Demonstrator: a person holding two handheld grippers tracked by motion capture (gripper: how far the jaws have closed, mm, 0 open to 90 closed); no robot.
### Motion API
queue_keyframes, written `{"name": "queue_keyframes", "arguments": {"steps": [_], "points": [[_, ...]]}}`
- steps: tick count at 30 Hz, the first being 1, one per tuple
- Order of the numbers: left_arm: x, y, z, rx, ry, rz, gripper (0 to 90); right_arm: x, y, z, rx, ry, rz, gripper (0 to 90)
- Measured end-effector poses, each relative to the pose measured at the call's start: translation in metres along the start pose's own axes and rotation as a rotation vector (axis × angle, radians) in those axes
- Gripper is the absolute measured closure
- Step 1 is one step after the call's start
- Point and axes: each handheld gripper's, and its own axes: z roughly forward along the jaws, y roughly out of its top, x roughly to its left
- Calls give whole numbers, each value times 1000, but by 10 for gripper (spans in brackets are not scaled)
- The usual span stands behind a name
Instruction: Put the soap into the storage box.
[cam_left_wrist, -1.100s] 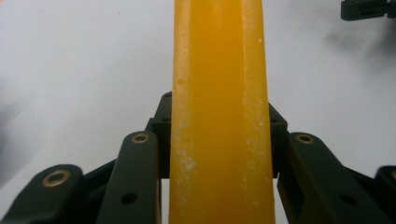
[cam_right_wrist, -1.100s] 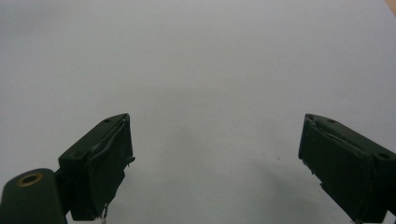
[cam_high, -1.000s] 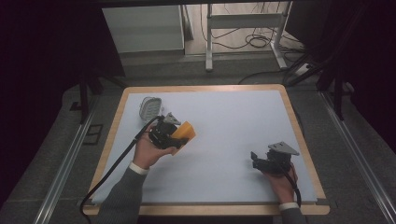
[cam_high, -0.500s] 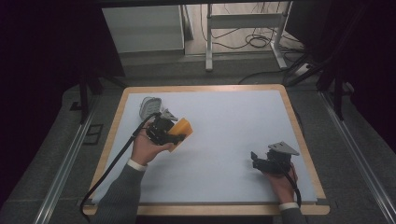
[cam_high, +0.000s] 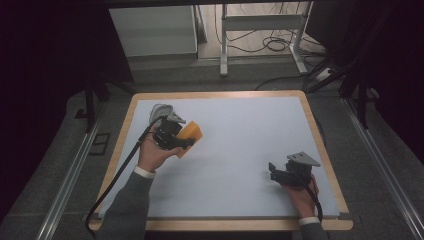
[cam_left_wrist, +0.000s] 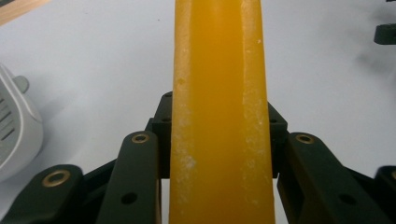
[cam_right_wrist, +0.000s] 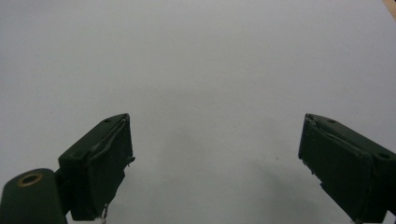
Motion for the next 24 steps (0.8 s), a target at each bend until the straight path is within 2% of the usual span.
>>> {"name": "queue_keyframes", "arguments": {"steps": [16, 24], "points": [[14, 3, 2, 14, 13, -20, 612, 0, 0, 0, 1, -3, -1, 101], [17, 7, 1, 6, 17, -27, 612, 0, 0, 0, -1, -1, -1, 101]]}}
